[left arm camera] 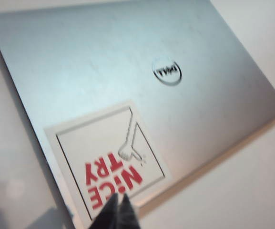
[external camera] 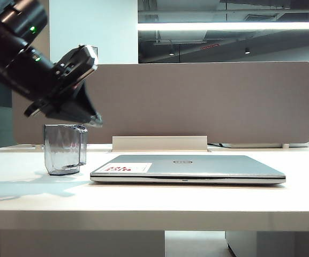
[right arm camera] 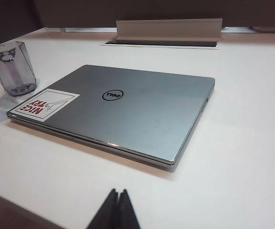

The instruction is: Pick up the water cup and place it on the left side of the laptop.

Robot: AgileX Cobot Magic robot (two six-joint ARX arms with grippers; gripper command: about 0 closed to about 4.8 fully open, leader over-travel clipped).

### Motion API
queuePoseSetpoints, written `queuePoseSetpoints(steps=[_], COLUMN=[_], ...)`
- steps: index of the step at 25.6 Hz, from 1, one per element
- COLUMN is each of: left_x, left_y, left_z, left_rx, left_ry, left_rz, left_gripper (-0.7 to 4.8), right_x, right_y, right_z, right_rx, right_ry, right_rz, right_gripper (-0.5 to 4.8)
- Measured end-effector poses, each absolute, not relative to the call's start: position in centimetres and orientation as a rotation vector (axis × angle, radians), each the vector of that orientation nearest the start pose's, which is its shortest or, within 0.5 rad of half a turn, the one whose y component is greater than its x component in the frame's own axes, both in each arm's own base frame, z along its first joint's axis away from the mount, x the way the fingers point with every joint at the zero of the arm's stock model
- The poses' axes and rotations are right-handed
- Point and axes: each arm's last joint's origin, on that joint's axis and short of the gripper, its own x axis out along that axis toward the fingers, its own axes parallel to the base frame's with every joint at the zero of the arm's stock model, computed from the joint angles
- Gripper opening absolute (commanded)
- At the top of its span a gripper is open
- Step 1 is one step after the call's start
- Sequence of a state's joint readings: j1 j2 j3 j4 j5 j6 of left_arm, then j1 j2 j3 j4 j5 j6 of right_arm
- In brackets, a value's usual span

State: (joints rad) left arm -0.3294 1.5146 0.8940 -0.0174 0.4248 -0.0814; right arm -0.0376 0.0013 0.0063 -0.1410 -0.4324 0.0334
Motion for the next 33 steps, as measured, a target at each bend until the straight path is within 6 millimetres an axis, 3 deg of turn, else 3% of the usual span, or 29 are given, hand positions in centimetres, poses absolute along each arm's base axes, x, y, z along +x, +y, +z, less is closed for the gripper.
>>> queuePoseSetpoints(steps=[9,13,16,21,33], left_x=[30.4,32.5,34.0,34.9,34.2], left_y=[-14.7,-16.5,-17.9,-18.3,-18.1], left_z=[25.3,26.2,24.9,21.8,21.2], left_rx=[-0.026,0.015,0.072,0.160,0.221], left_ry=[0.549,0.545,0.622,0.776,0.859], left_rz=[-0.489,-0.410,-0.333,-0.238,-0.187], left_gripper=[-0.06,-0.06,-0.06,-0.06,-0.06], right_x=[9.4,9.4,9.4,9.4,9.4], right_y=[0.9,0.9,0.9,0.9,0.9], right_z=[15.2,15.2,15.2,15.2,15.2], right_rx=[0.101,0.106,0.107,0.107,0.107], right_ry=[0.147,0.147,0.148,0.148,0.148], right_rz=[0.404,0.404,0.403,0.403,0.403], right_gripper=[-0.06,-0.06,-0.06,-0.06,-0.06])
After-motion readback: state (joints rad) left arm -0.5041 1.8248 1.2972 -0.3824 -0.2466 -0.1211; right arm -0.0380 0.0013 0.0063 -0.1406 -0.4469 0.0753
